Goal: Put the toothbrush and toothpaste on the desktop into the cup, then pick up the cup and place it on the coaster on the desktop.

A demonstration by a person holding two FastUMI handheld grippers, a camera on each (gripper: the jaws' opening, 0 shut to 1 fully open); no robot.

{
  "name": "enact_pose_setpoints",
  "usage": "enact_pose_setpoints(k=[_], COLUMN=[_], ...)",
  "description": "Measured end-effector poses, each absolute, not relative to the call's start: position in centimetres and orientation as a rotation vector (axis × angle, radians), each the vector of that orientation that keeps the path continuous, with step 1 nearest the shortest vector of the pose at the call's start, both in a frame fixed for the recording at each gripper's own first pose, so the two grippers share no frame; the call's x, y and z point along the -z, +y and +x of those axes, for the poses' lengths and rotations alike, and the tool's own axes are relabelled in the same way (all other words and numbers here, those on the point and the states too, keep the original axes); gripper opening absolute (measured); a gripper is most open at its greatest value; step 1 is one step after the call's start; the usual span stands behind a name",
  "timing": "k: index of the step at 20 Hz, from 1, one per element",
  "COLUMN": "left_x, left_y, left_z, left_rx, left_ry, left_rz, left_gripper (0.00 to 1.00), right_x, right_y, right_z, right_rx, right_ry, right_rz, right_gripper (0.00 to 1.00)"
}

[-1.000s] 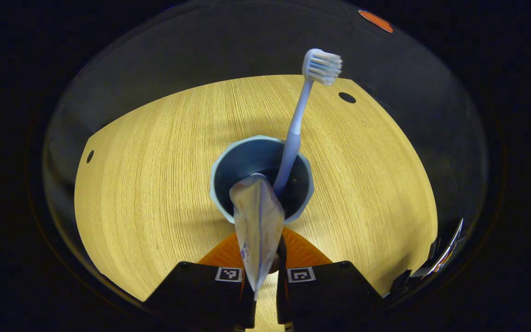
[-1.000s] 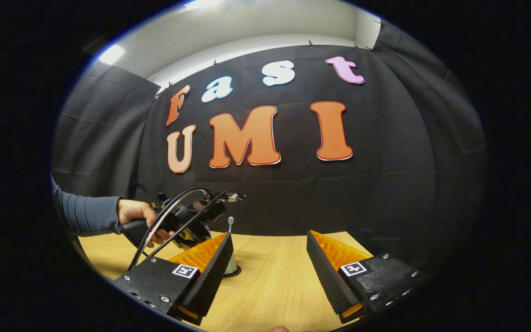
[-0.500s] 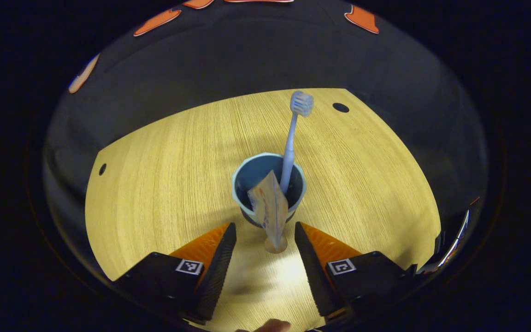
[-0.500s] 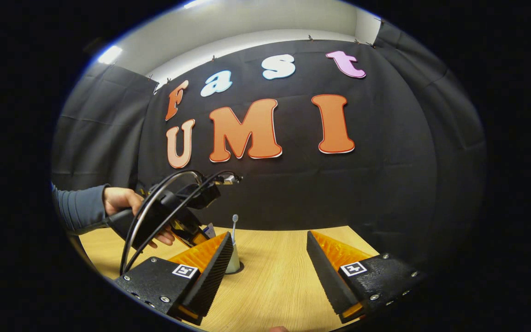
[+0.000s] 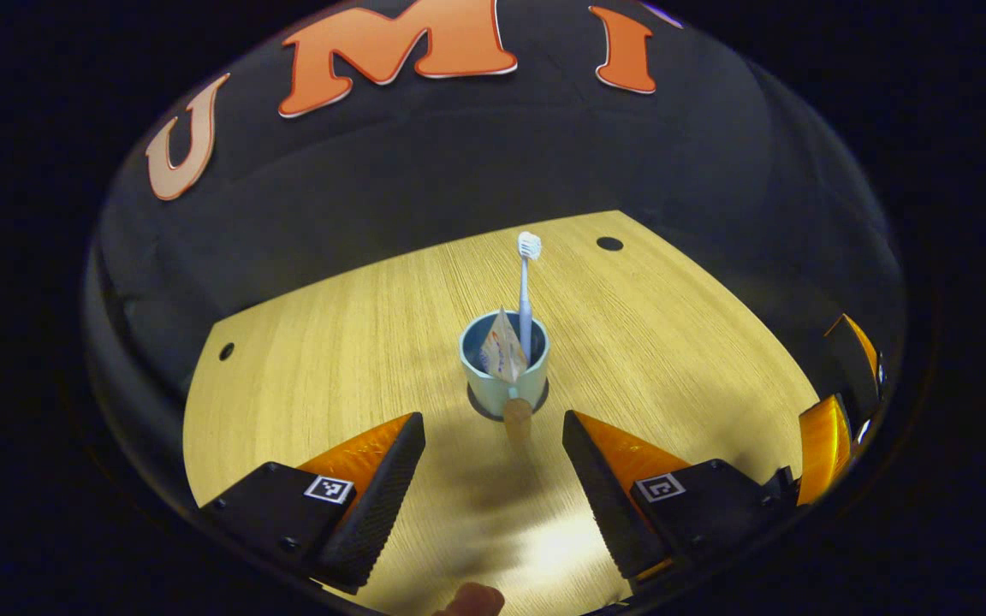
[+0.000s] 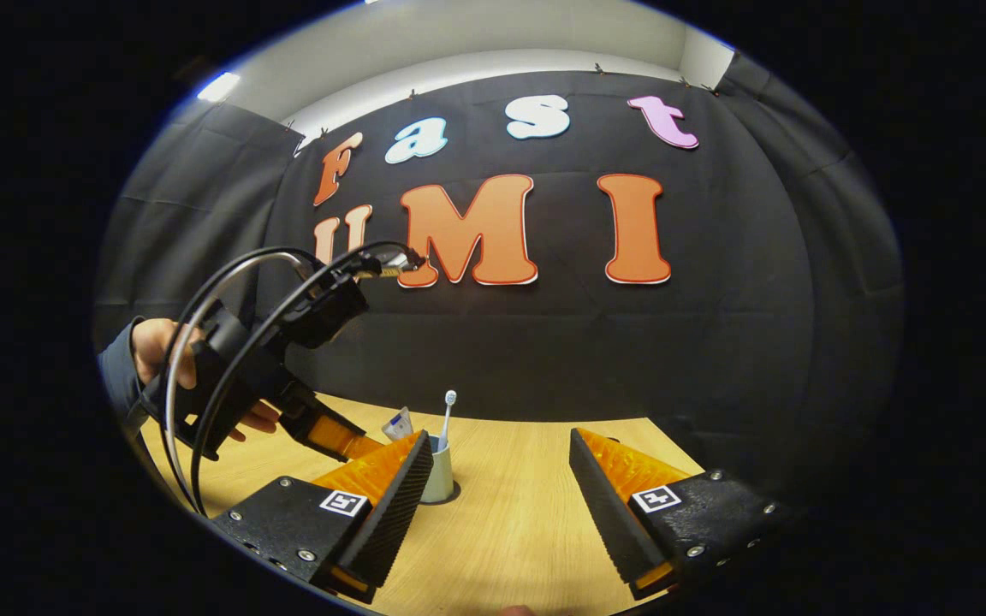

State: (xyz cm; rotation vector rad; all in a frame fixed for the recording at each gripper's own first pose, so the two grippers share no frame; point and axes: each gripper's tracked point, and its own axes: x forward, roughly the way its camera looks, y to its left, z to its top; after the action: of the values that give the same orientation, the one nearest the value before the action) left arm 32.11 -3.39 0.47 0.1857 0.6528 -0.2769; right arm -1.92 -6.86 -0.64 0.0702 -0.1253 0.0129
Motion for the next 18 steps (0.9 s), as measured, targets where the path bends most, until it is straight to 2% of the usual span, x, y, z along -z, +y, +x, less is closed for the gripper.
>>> enact_pose_setpoints(k=[9, 15, 18], left_x=[-3.1, -5.3, -6.9], left_y=[0.1, 4.1, 6.2], left_z=[31.7, 32.1, 31.5], left_rx=[0.016, -0.057, -0.077], left_ry=[0.241, 0.015, -0.044], left_rz=[0.073, -0.038, -0.038], left_gripper=[1.0, 1.0, 1.0], right_x=[0.8, 0.4, 0.1], right_y=[-2.5, -0.1, 0.7], right_z=[0.3, 1.6, 2.3], right_rx=[-0.029, -0.05, -0.049], right_ry=[-0.09, -0.106, -0.112], right_rz=[0.077, 0.057, 0.052], right_gripper=[0.96, 0.96, 0.96])
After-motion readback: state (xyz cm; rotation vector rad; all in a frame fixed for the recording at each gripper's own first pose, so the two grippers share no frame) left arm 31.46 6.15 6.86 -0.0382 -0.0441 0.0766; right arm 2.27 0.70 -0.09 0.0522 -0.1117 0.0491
